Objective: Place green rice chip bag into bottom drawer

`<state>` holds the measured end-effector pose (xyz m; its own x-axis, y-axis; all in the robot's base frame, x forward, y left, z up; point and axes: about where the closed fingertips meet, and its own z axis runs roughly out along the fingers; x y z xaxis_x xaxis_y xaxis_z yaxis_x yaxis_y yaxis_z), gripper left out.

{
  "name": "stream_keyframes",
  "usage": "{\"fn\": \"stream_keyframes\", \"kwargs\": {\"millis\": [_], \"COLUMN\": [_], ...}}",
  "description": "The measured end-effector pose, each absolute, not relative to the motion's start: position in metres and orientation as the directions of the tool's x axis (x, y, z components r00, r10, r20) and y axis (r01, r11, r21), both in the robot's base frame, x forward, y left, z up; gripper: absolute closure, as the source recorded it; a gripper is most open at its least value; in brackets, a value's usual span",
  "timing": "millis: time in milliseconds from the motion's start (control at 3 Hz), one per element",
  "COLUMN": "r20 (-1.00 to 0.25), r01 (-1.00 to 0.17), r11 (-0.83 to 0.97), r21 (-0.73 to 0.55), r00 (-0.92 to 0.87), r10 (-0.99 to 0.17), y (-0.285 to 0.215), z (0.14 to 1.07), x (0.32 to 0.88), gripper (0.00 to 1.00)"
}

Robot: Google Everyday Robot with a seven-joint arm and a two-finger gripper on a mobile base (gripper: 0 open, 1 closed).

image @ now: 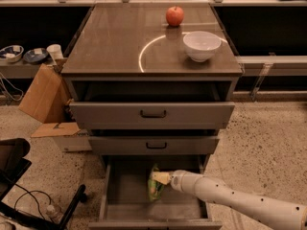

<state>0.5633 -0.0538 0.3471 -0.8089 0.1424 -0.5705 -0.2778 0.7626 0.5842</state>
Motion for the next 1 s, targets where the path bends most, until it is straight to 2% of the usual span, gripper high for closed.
{"fn": "stream_keyframes", "kwargs": {"millis": [333,667,1000], "r20": [-0.570,-0.571,-0.588], "r01": [-0.278,-0.278,-0.311], "r11": [0.763,0.762,0.778], "r21": [0.584,0.584,0.547], "r00": [-0.809,-0.809,-0.803], "r10": [0.142,0.142,0.093], "y": [-0.054,-0.054,-0.066], "z": [0.347,0.347,0.380], "x": [0.563,0.563,0.552], "gripper": [0.00,0.00,0.00]}}
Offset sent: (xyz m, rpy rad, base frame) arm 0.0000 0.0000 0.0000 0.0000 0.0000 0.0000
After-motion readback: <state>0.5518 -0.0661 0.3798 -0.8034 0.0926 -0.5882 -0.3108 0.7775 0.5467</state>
